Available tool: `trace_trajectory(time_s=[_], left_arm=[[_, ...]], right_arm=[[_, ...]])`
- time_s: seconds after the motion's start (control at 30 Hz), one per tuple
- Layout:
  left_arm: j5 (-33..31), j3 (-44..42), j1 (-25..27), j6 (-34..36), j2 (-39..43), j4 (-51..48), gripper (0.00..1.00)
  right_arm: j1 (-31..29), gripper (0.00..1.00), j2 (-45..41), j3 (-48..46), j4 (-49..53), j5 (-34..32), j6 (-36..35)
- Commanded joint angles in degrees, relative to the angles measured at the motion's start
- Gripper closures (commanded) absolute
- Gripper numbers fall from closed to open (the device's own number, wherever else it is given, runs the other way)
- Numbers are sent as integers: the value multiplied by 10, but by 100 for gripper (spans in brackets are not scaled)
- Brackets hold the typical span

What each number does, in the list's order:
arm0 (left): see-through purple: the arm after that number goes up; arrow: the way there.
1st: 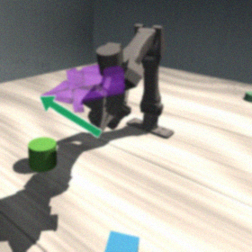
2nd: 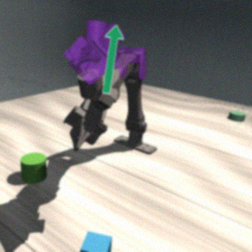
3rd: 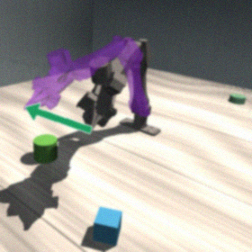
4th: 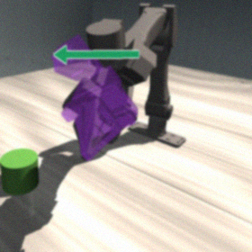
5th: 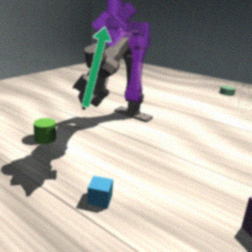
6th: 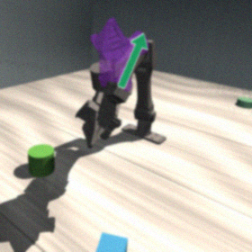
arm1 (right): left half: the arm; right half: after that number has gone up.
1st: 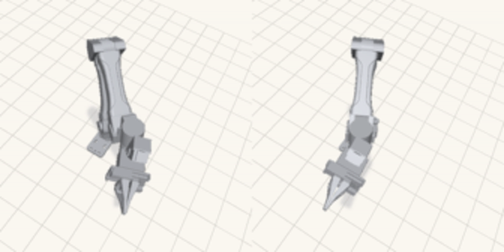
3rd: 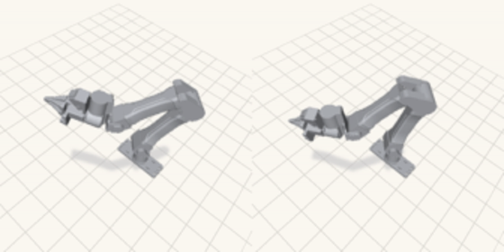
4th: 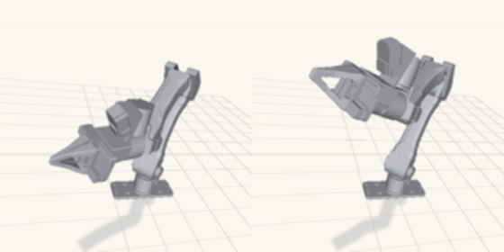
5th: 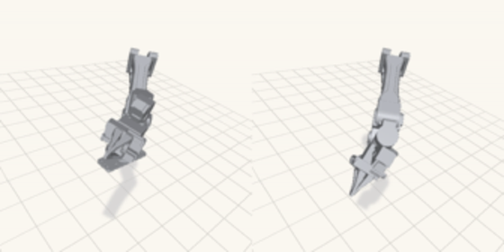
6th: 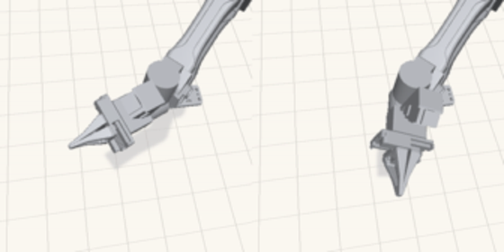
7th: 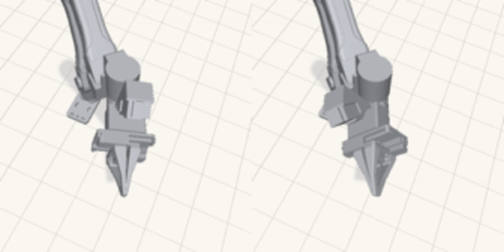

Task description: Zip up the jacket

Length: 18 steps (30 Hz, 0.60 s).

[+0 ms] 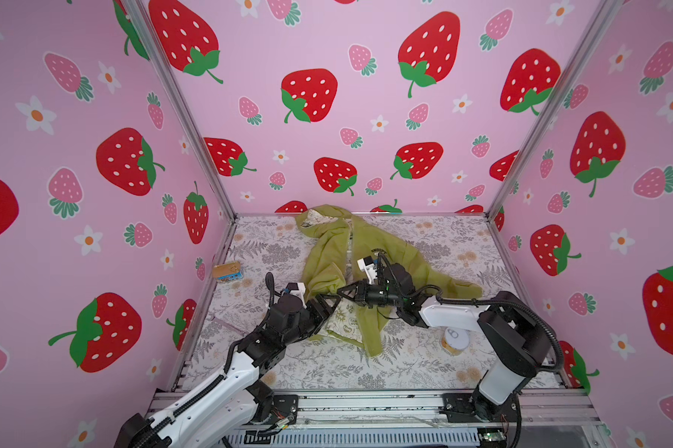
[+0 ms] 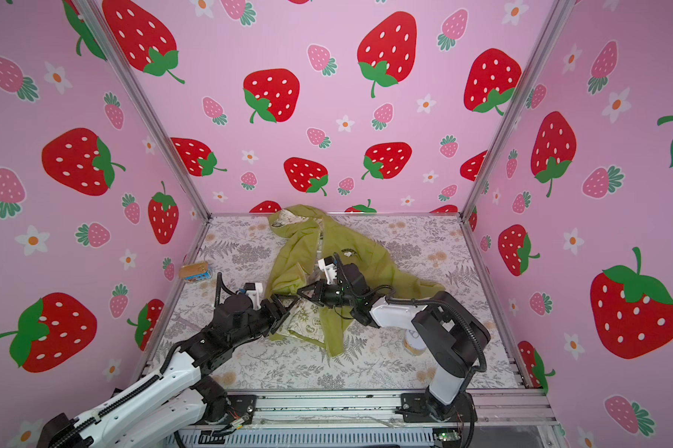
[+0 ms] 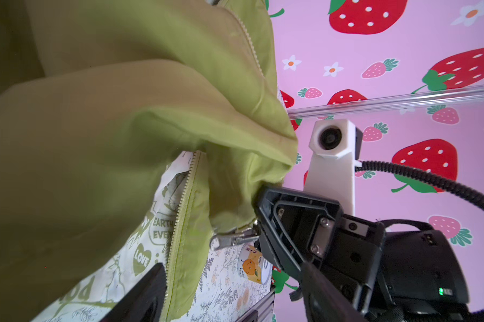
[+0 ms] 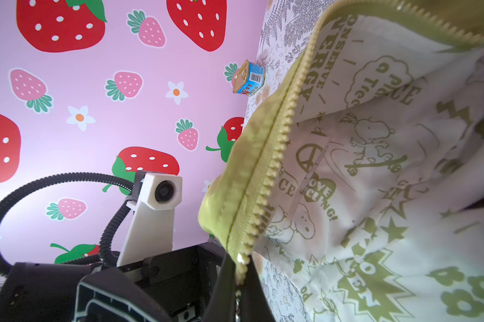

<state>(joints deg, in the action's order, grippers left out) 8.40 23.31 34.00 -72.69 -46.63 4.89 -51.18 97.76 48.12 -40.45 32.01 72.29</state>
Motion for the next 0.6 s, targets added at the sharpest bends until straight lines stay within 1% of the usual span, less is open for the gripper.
trace_trajectory(time_s=[0.0,0.17,0.37,0.57], left_arm=[[-46,-22,4,-4,0,100,21],[-52,-31,4,15,2,146,20],[-47,-49,5,11,-16,188,18],[-34,-69,5,-22,-43,258,18]], right_arm=[[-6,100,-16,-12,-32,11,40],[-8,100,-19,-23,-58,19,65],[-9,100,-30,-28,-73,25,84],[-10,100,-45,-29,-75,23,93]])
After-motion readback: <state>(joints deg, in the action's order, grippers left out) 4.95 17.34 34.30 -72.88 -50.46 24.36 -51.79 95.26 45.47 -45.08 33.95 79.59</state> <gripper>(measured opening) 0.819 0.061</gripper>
